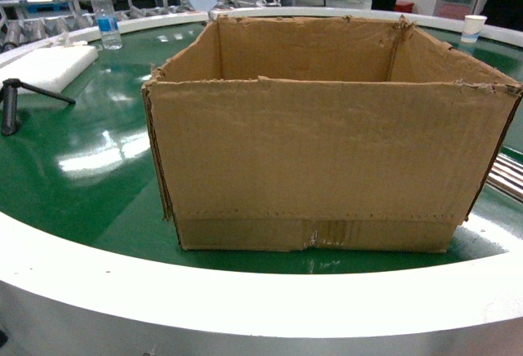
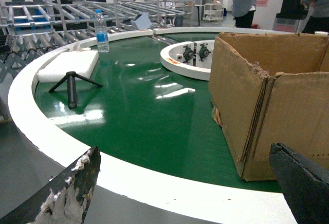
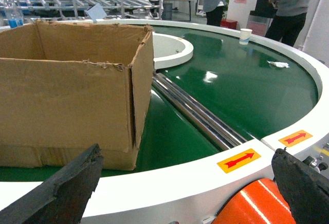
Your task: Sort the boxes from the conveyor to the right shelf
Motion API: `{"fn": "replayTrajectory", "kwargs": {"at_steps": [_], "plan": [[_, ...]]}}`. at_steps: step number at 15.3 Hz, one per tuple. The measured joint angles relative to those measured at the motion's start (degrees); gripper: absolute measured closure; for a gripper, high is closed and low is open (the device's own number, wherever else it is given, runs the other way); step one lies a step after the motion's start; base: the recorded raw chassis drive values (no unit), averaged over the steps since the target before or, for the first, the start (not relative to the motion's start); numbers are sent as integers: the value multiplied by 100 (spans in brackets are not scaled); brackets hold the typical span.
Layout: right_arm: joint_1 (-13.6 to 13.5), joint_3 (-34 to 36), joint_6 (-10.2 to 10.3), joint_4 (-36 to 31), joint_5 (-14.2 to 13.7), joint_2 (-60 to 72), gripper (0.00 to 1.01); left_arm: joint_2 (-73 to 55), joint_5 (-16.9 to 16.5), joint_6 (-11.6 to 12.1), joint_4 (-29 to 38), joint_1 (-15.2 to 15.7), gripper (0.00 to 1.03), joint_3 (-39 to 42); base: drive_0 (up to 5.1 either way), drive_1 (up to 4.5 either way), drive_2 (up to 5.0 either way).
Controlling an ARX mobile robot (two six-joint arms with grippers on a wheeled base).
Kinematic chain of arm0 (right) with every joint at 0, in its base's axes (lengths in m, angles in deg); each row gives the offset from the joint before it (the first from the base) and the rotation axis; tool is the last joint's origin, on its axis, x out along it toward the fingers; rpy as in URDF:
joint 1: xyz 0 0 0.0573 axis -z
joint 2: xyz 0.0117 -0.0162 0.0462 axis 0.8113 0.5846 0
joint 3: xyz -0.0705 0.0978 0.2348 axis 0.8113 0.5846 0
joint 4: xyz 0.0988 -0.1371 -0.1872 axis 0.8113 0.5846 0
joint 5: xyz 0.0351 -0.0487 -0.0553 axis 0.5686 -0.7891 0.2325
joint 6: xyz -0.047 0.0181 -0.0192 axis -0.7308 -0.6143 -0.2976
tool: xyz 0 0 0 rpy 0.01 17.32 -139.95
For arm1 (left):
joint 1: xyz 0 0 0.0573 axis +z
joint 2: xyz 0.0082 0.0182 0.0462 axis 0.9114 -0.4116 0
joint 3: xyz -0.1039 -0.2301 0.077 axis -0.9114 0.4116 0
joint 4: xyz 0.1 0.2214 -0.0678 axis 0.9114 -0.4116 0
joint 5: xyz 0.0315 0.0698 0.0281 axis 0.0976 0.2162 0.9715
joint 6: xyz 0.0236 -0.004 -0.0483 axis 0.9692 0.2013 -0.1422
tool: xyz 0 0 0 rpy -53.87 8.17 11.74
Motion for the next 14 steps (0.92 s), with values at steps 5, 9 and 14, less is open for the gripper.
{"fn": "replayTrajectory", "kwargs": {"at_steps": [5,9,14], "plan": [[0,0,0,0,0,0,3,0,0,0,0,0,5,0,0,0,0],[0,0,-2,0,0,0,3,0,0,0,0,0,5,0,0,0,0],[-42,-11,42,-1106,90,1021,3,-616,-48,81,1252,94,5,2,0,0,0]]}}
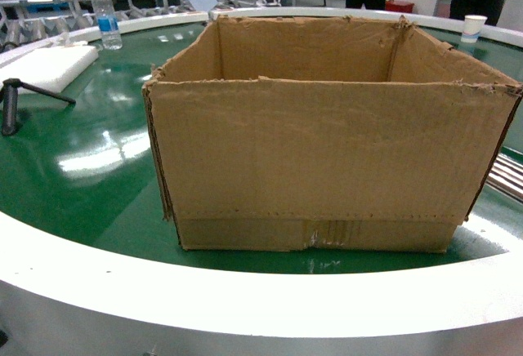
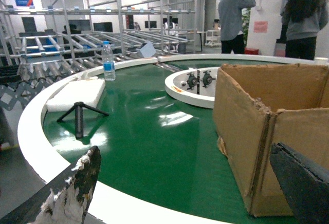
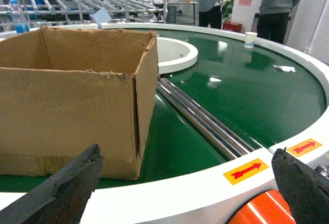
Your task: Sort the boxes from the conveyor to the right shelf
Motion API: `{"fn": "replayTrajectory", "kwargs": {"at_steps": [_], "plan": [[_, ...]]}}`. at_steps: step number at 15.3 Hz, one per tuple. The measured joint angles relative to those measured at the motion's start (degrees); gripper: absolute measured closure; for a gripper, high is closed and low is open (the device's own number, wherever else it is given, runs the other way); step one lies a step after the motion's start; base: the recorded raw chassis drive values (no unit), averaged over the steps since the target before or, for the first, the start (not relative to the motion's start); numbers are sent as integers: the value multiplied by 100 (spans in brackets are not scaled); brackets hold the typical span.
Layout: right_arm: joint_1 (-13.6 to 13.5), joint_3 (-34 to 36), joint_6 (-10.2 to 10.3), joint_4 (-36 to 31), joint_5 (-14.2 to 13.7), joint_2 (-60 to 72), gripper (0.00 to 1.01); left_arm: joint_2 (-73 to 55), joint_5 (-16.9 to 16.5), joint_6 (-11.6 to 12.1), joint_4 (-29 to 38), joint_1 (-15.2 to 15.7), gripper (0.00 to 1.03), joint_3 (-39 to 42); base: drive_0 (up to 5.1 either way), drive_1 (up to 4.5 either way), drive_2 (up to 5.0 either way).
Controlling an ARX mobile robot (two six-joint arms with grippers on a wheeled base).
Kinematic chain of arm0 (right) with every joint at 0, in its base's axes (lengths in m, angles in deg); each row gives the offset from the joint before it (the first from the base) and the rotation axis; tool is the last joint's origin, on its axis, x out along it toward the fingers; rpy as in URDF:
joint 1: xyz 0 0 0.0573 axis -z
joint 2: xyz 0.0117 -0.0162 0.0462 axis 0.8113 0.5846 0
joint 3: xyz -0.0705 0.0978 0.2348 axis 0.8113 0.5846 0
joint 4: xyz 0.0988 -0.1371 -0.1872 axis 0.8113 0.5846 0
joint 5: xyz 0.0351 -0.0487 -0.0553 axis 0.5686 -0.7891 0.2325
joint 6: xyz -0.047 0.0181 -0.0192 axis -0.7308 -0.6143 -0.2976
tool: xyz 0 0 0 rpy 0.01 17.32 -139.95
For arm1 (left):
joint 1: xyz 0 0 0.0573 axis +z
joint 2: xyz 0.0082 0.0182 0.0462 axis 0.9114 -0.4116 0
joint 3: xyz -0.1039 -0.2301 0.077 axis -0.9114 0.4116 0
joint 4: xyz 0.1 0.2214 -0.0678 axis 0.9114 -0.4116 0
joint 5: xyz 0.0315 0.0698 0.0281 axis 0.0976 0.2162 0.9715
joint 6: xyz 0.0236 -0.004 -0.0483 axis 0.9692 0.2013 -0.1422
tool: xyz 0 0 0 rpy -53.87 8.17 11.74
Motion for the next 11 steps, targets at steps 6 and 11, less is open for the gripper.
{"fn": "replayTrajectory", "kwargs": {"at_steps": [6,11], "plan": [[-393,-2087,-118,-1268,74,3851,3,-3683,-398,52,1711,-557,5,-1770,0,0,0],[-614,-5195,-302,378,516,6553,3,-6494,-953,-35,-166,-839,5,-5165,0,0,0]]}}
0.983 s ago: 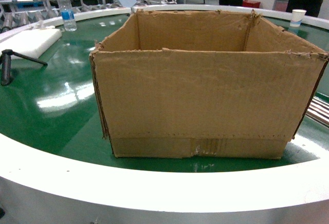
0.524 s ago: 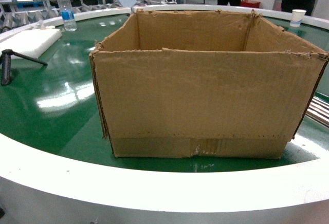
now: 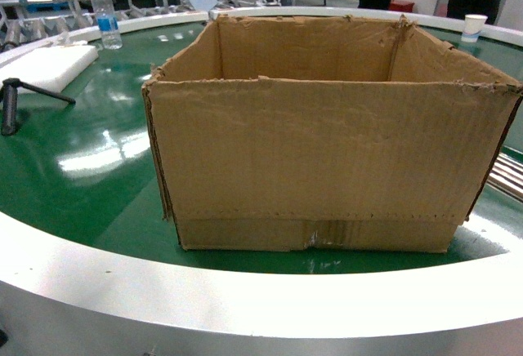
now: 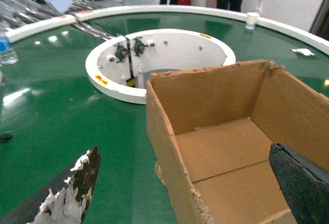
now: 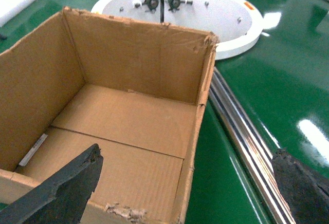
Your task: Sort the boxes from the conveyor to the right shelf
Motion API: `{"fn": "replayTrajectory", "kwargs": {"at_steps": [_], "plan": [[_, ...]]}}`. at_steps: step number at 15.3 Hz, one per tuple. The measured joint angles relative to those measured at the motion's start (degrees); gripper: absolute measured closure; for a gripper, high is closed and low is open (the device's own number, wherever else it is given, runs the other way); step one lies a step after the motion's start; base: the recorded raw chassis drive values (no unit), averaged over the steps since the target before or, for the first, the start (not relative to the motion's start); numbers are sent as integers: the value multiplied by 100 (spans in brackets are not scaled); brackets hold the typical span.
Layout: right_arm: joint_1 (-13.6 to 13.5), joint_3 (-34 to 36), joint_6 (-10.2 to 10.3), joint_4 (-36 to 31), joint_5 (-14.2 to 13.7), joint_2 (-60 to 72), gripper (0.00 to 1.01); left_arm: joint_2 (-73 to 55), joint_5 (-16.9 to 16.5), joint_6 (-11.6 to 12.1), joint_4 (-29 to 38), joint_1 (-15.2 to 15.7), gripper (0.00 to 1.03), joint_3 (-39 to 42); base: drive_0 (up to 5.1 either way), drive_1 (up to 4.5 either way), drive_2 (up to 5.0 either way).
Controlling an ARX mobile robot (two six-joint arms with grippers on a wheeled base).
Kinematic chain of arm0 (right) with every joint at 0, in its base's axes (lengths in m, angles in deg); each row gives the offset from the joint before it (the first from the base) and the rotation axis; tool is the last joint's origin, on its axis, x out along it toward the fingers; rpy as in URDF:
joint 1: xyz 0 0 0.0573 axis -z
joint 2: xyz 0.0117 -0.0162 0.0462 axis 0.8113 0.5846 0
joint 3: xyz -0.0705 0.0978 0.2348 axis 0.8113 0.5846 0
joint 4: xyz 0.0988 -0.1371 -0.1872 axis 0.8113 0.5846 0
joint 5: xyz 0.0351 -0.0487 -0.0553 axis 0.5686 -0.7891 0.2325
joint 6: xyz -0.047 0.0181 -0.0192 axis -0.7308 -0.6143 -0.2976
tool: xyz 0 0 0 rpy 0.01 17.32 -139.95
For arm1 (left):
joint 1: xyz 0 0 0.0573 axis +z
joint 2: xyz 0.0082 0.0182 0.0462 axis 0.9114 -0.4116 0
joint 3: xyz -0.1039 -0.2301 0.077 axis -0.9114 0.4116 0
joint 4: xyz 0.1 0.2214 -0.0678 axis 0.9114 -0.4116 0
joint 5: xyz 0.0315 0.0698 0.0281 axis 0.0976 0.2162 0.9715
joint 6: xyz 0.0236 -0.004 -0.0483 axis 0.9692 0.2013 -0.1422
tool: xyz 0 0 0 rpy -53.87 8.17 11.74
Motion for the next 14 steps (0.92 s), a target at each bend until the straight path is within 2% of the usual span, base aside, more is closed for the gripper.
{"fn": "replayTrajectory", "kwargs": {"at_steps": [2,3,5,7,9,11,14], "plan": [[-131,-863,15,807,205,791,3,-778,-363,-120,-1172,-105,5,-1097,0,0,0],[-223,-1145,-4,1121,280,1025,3,-1078,-203,-160,-1434,-166,5,-1355,0,0,0],[-282,-1519,-155,1257,-66,1449,3,-1523,-55,-181,-2068,-249,5,-1563,0,0,0],[-282,-1622,-205,1423,-278,1829,3,-1917,-48,-212,-2245,-251,5,-1582,0,0,0],[-262,-1733,-181,1563,-341,2070,3,-2085,13,-208,-2203,-264,5,-1617,0,0,0],[-138,-1836,-92,1574,-328,2232,3,-2131,22,-293,-2166,-295,5,-1620,0,0,0],[149,-1659,-138,1316,-431,2291,3,-2192,98,-415,-2072,-251,5,-1488,0,0,0]]}}
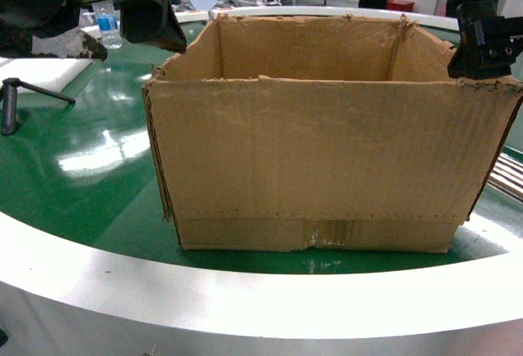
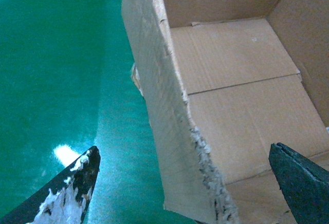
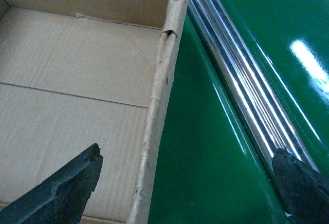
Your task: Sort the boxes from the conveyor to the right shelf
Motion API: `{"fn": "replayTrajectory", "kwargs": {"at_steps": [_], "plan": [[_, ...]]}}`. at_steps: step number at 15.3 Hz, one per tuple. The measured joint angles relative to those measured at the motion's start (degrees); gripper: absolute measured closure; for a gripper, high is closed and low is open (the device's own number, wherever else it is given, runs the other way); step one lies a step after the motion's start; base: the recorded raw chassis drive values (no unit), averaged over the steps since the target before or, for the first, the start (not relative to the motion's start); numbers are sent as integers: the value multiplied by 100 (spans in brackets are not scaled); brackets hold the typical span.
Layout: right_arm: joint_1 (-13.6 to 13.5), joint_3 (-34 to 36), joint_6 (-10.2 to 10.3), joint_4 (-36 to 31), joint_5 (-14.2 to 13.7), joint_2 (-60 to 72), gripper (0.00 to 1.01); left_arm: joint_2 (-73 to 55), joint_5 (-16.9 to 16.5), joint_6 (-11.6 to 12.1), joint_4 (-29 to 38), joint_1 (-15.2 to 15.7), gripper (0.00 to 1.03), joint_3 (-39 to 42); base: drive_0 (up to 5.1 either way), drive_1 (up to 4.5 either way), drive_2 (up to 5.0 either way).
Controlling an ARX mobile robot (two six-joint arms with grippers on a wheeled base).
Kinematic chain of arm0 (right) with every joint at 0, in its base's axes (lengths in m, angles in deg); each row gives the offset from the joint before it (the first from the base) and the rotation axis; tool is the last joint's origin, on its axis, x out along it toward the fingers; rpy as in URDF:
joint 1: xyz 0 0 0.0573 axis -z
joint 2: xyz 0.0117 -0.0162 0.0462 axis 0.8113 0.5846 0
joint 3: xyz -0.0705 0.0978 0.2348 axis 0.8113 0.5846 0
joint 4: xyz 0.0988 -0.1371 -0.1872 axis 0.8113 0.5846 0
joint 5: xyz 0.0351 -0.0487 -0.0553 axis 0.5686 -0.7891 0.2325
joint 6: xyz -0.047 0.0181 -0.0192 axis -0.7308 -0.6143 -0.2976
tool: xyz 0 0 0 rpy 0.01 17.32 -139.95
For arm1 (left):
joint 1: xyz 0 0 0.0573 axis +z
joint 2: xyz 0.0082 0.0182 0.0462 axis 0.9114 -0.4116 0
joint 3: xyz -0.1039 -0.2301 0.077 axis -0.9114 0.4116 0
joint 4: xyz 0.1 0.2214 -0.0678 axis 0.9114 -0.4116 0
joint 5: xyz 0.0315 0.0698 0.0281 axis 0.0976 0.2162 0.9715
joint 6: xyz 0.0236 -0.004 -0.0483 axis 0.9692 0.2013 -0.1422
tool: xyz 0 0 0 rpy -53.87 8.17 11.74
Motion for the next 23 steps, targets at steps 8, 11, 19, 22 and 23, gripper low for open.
{"fn": "replayTrajectory", "kwargs": {"at_steps": [8,11,19,22,23], "plan": [[-17,136,166,-166,-26,37,3,-243,-72,-107,37,70,6,131,0,0,0],[-13,136,184,-173,-42,44,3,-273,-55,-111,-22,-2,5,105,0,0,0],[-96,138,203,-249,-103,140,3,-636,-155,-175,-98,201,5,-125,0,0,0],[-247,227,153,-240,-114,382,3,-553,-151,-201,-105,151,5,92,0,0,0],[-245,219,122,-286,-146,374,3,-557,-94,-225,-120,122,5,111,0,0,0]]}}
